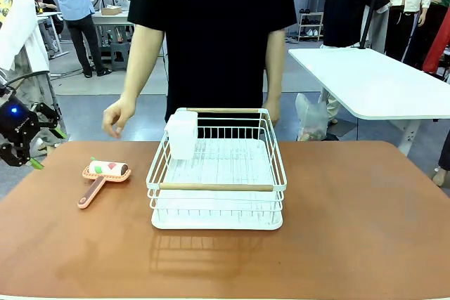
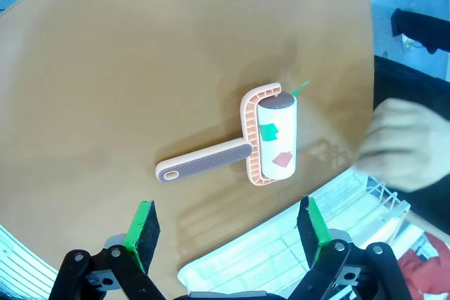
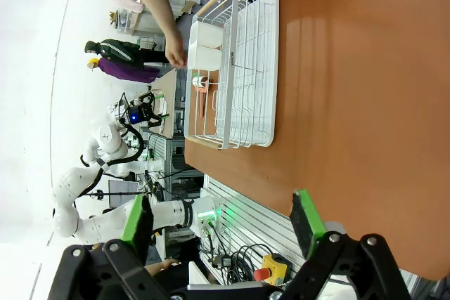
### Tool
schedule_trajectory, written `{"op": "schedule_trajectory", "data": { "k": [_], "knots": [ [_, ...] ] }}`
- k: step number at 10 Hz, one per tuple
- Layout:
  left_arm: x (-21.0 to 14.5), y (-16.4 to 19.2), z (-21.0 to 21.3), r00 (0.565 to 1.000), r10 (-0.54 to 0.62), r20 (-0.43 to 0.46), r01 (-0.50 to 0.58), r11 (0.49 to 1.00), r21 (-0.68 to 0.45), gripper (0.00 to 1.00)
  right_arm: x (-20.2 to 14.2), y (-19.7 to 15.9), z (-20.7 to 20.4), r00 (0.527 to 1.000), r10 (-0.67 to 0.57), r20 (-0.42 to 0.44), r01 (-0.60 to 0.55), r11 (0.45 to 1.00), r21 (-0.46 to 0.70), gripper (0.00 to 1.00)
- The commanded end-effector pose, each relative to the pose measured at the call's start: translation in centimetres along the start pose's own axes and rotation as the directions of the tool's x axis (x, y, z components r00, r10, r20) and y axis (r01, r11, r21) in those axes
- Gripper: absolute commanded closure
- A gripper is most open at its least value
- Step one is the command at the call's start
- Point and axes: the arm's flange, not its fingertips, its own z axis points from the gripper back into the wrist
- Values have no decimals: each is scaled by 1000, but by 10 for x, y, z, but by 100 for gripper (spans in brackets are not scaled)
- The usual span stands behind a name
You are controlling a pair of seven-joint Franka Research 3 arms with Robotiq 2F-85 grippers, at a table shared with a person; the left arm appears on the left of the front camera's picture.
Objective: Clean the table.
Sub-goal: Place the Lint Roller down when the Dish drying rack is positioned in the middle of the table.
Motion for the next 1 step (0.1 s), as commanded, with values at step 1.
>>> {"op": "schedule_trajectory", "data": {
  "k": [1],
  "knots": [
    [1, -2, 0, 1000, -1, 13, 1, 1000, -14, 0, 0, 3, 2, 1000, 15, 7, -16, 1000, 16, 0]
  ]
}}
